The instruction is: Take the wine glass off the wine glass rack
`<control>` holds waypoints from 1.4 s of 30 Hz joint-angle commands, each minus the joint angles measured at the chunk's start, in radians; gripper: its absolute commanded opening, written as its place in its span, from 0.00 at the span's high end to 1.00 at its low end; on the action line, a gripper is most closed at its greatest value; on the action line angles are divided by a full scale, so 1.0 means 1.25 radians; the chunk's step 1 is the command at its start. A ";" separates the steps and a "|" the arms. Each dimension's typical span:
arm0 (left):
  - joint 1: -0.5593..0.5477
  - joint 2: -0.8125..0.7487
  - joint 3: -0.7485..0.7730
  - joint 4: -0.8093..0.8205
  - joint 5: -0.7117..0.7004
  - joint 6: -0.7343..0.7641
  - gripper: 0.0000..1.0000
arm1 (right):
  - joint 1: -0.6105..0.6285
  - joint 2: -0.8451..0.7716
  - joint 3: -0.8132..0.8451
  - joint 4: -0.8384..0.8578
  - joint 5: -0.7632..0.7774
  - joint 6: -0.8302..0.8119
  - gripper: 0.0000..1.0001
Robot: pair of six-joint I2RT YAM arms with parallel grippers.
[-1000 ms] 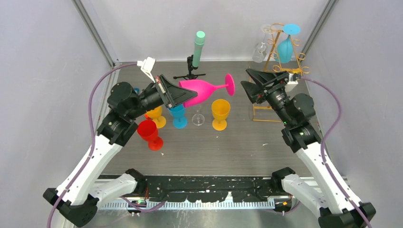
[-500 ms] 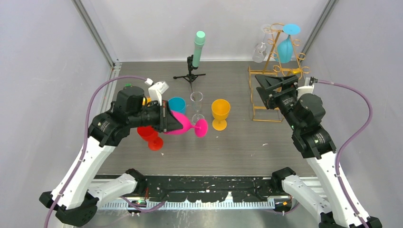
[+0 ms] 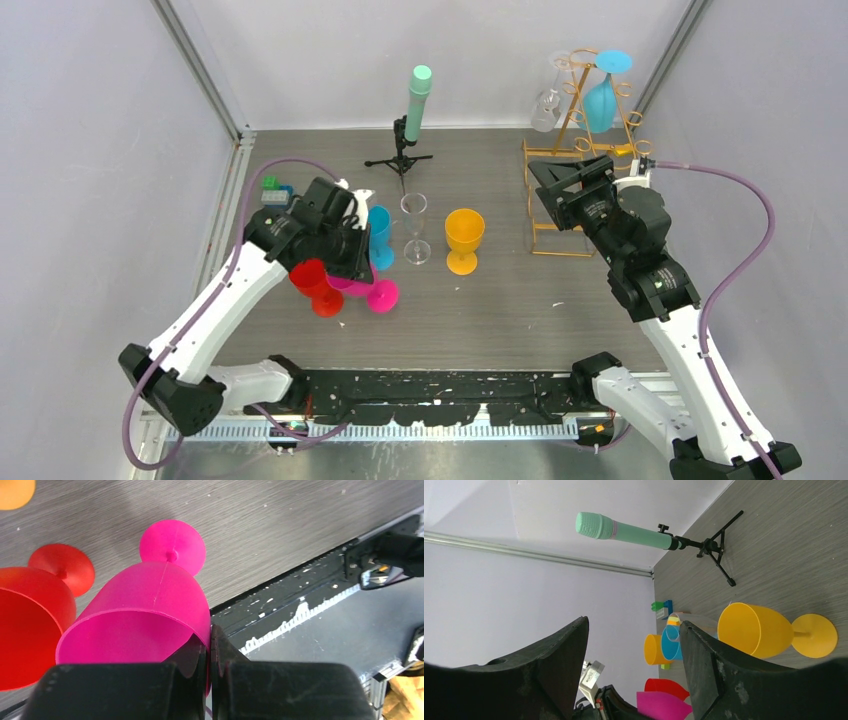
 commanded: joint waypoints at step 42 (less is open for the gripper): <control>-0.166 0.002 0.081 0.102 -0.263 -0.018 0.14 | 0.003 0.077 0.320 -0.284 0.046 -0.253 0.29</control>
